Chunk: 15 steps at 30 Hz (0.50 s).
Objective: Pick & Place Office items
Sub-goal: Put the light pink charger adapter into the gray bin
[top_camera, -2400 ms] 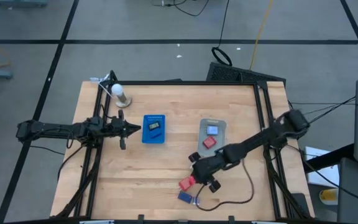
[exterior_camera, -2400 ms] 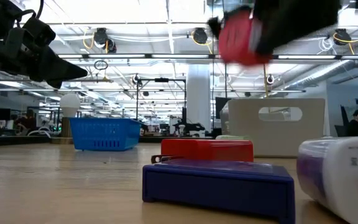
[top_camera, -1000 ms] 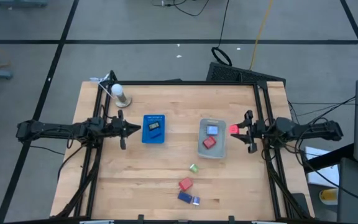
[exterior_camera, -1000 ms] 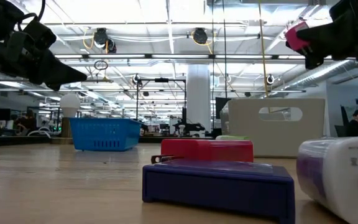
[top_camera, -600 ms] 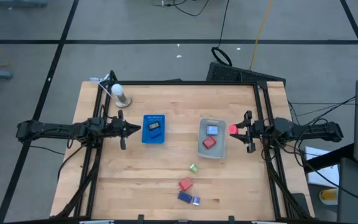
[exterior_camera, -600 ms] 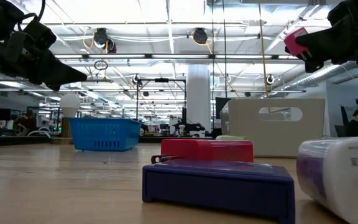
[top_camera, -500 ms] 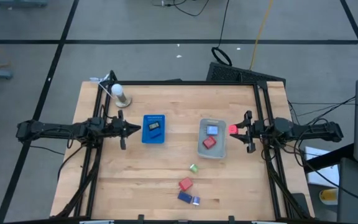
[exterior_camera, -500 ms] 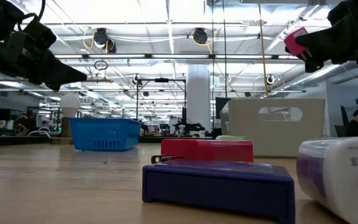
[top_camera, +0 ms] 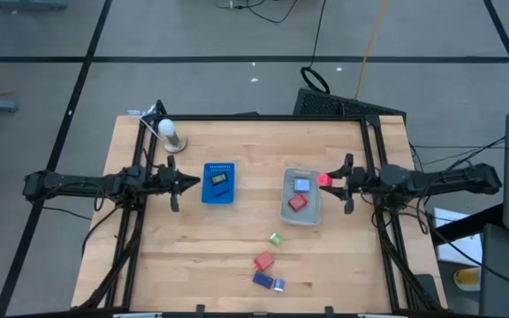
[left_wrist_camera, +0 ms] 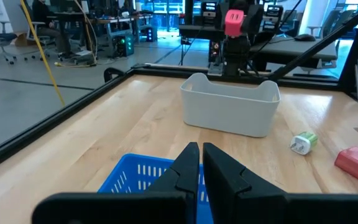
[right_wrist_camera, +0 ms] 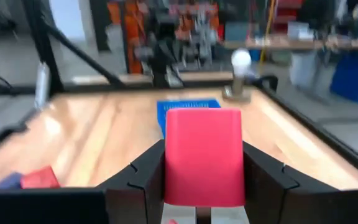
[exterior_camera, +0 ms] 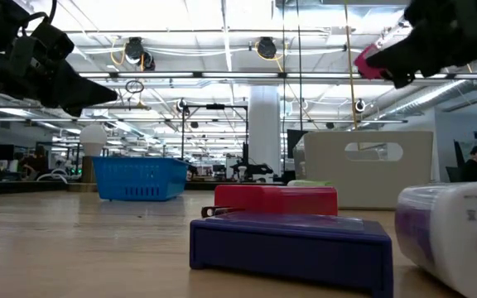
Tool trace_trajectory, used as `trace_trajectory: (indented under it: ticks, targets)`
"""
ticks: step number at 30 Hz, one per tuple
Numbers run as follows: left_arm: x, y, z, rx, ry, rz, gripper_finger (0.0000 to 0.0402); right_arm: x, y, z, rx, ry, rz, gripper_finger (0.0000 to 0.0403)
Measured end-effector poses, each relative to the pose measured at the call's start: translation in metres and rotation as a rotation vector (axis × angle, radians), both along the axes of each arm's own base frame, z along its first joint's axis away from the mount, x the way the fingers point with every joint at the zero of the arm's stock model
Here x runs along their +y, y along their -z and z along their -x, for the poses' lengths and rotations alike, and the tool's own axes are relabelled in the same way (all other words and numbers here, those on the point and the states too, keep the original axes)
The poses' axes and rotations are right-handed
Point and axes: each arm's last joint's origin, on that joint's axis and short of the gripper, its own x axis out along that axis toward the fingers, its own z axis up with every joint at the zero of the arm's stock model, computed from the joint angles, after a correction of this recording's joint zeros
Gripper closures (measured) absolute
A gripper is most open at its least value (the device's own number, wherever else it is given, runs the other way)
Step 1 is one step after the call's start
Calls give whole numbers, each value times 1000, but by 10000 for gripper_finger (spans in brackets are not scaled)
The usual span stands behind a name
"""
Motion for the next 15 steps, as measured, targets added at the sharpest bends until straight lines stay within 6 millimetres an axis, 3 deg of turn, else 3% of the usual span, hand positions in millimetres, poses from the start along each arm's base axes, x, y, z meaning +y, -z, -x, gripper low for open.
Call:
trace_trajectory:
  ticks: [6,15]
  targets:
    - [0,0,0,1,0,1,376,-3,-7,-39,285,40,19,255]
    - [0,2,0,20,2,3,376,-10,20,-80,545,53,0,255]
